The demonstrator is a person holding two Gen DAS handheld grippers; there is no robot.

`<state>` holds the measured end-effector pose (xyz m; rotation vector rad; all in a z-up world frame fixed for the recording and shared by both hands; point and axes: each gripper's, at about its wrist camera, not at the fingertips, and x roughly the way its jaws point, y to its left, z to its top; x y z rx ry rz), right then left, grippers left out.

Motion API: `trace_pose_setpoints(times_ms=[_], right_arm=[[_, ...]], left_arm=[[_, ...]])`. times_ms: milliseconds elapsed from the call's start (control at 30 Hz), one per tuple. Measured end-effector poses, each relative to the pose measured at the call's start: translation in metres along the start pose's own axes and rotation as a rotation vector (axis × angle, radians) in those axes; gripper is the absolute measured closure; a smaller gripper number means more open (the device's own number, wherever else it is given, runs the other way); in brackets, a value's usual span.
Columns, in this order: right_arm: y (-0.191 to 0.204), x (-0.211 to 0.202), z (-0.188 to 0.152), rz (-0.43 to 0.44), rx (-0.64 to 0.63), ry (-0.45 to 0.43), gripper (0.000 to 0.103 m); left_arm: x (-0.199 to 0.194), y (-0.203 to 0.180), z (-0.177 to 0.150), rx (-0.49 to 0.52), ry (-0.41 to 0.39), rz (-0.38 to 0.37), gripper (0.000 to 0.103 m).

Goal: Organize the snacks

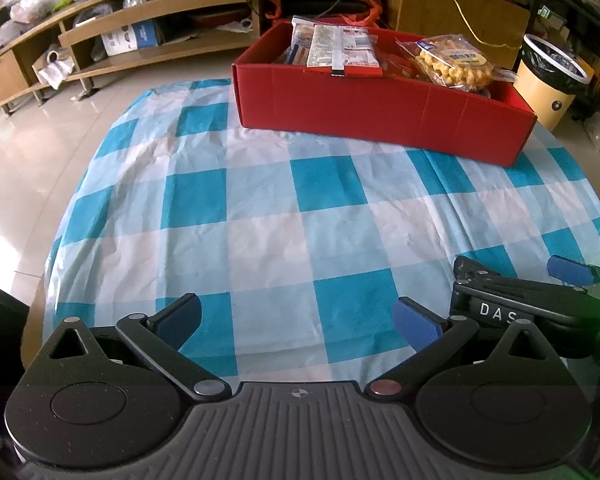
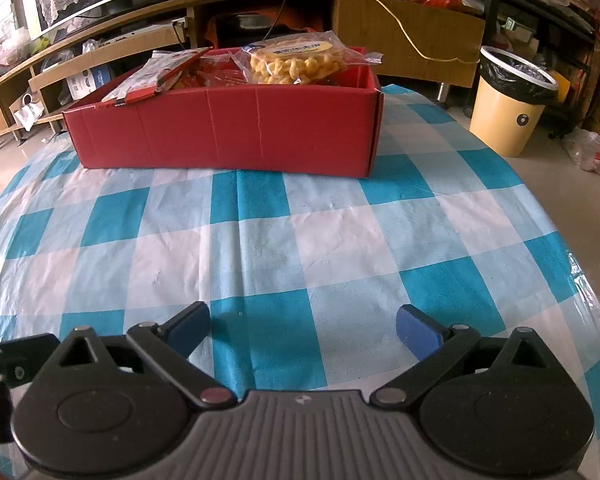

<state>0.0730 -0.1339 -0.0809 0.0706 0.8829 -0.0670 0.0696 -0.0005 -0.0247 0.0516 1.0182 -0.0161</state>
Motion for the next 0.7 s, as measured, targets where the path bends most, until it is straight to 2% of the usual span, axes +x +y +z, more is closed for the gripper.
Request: trace_pose_setpoints(times_ms=[700], right_arm=[[-0.001,0.002,0.0,-0.006,-0.003,0.002,0.003]], left_arm=[[-0.011,-0.001,0.002,0.011,-0.106,0.025,0.0]])
